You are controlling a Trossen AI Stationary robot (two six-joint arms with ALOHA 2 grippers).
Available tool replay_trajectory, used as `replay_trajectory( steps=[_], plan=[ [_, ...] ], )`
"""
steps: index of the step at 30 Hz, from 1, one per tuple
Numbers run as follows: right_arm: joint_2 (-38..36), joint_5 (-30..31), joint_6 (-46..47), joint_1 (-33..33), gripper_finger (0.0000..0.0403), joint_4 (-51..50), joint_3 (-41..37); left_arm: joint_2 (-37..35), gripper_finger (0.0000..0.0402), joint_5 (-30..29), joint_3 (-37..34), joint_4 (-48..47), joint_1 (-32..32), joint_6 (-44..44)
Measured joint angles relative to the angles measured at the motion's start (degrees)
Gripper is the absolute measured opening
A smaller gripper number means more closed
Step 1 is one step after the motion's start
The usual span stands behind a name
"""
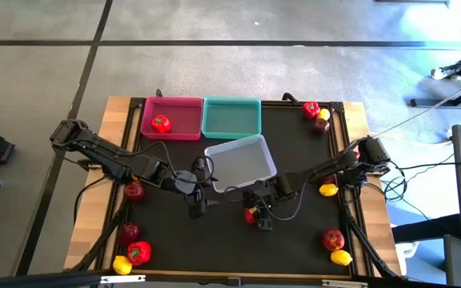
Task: Sort produce into baskets
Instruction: Put the red bell pepper into the red bin
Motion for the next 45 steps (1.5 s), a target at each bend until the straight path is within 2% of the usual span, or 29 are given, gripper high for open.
replay_trajectory(
  steps=[4, 8, 14, 18, 22, 27, 35, 41, 45],
  plan=[
    [-0.14, 3.69, -1.01, -1.85, 0.0268, 0.86, 0.0, 0.45, 0.0386, -0.41, 0.01, 1.52, 0.03, 0.96],
    [-0.68, 4.81, -1.98, -2.73, 0.0288, 0.96, -0.07, 2.45, 0.0386, -0.41, 0.03, 2.95, 0.07, 1.68],
    [-0.96, 4.29, -3.03, -2.78, 0.0291, 0.32, -0.07, 5.91, 0.0386, -0.43, 0.03, 5.62, 0.2, 2.06],
    [-4.63, 4.58, -3.04, -1.92, 0.0291, -0.26, -0.04, 8.73, 0.0386, -0.34, 0.03, 8.76, 0.22, 3.51],
    [-8.56, 7.16, -3.11, 0.26, 0.0291, -4.93, -0.04, 11.47, 0.0386, 0.18, 0.29, 12.67, 0.5, 4.51],
    [-12.62, 14.03, -2.56, 5.31, 0.0291, -10.48, -0.04, 16.18, 0.0386, 4.93, 4.26, 12.71, 2.47, 4.78],
    [-13.46, 24.99, 5.5, 13.5, 0.0291, -16.74, -0.8, 24.18, 0.0386, 12.13, 12.64, 11.79, 4.79, 11.12],
    [-13.44, 25.88, 15.01, 17.83, 0.0291, -18.76, -5.08, 29.44, 0.0386, 13.6, 22.14, 1.46, 5.92, 14.96],
    [-13.44, 25.88, 20.91, 20.18, 0.0291, -18.97, -7.64, 32.81, 0.0386, 15.24, 26.95, -1.75, 5.88, 18.12]
  ],
)
